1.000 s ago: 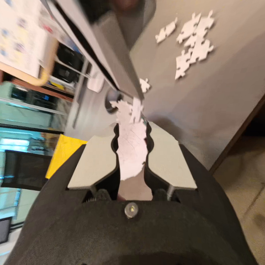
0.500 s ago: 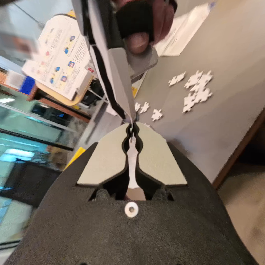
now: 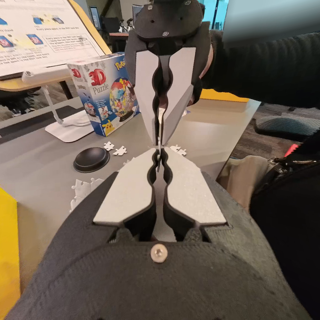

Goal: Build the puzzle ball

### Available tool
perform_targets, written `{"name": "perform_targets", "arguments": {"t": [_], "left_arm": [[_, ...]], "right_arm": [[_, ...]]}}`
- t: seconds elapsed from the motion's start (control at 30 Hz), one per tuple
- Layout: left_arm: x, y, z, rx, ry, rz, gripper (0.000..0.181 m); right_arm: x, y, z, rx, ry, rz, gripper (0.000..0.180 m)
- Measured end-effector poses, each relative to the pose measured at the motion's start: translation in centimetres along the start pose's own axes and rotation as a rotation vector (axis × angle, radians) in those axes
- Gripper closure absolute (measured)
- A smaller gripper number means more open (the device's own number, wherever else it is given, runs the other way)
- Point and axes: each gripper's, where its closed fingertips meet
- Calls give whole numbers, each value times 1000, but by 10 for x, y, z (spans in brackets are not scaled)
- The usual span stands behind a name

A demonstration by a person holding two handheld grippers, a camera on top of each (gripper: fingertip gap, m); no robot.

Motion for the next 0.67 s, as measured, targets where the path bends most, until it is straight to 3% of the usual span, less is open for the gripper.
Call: {"name": "perform_targets", "arguments": {"t": [0.13, 0.33, 0.5, 0.67], "left_arm": [[-3, 8, -1, -42, 24, -28, 162], [-1, 65, 3, -357, -30, 87, 130], [-8, 103, 9, -536, -108, 187, 133], [-18, 115, 13, -575, -134, 189, 143]], "right_arm": [[4, 5, 5, 23, -55, 77, 180], [17, 32, 21, -115, -42, 103, 180], [16, 42, 35, -139, -78, 129, 180], [13, 47, 45, -137, -107, 134, 180]]}}
Point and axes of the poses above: each gripper's, where its closed fingertips meet, z out along the fingers, y out of its underside, x = y × z across the jaws, and after that the axes turned 7 degrees about -x, right-handed
